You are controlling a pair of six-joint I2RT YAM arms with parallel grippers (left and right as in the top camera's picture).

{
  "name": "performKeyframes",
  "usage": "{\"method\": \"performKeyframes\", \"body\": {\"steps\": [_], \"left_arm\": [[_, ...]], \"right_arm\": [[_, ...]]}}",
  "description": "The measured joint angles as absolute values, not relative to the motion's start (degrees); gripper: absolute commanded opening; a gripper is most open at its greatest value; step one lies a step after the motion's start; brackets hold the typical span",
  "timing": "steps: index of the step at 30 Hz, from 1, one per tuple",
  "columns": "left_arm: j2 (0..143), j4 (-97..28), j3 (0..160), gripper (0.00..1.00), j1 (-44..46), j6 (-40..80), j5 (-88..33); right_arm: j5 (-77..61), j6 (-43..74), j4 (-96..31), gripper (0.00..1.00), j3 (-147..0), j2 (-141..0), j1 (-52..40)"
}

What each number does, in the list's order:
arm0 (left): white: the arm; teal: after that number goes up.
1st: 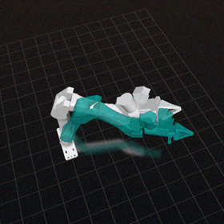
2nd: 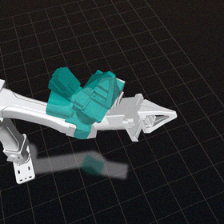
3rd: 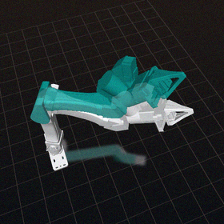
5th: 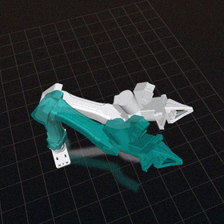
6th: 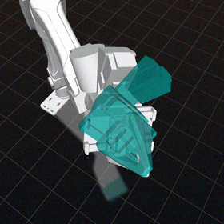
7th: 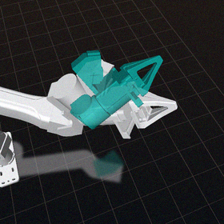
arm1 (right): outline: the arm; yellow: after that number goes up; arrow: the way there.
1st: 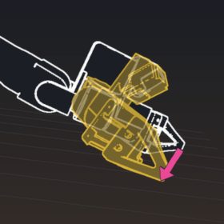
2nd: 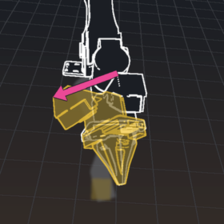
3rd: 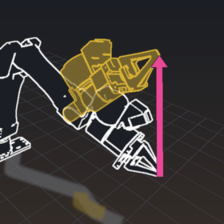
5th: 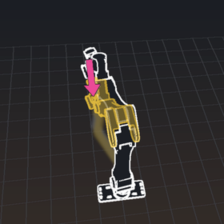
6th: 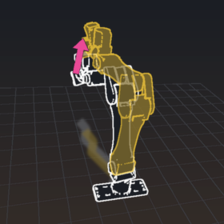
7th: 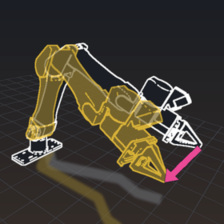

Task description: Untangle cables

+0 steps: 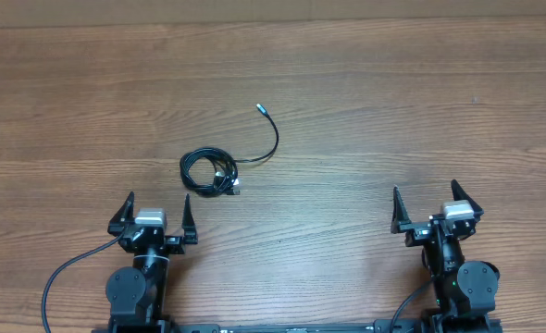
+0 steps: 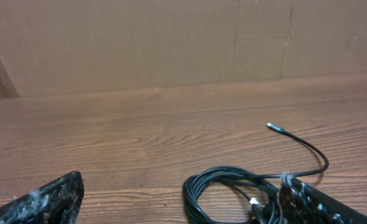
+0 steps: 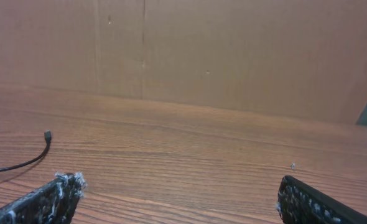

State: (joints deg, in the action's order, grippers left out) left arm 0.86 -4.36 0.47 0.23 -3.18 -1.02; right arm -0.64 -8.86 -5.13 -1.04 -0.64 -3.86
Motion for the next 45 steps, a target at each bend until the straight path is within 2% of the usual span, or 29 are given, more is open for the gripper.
{"method": "performKeyframes", "body": {"steps": [45], "left_arm": [[0.86,-4.34,0.47,0.99,0.23,-3.18,-1.08]], "right_arm": [[-0.6,-9.13,-5.04,1.0,-1.04,-0.64,-3.86]]}}
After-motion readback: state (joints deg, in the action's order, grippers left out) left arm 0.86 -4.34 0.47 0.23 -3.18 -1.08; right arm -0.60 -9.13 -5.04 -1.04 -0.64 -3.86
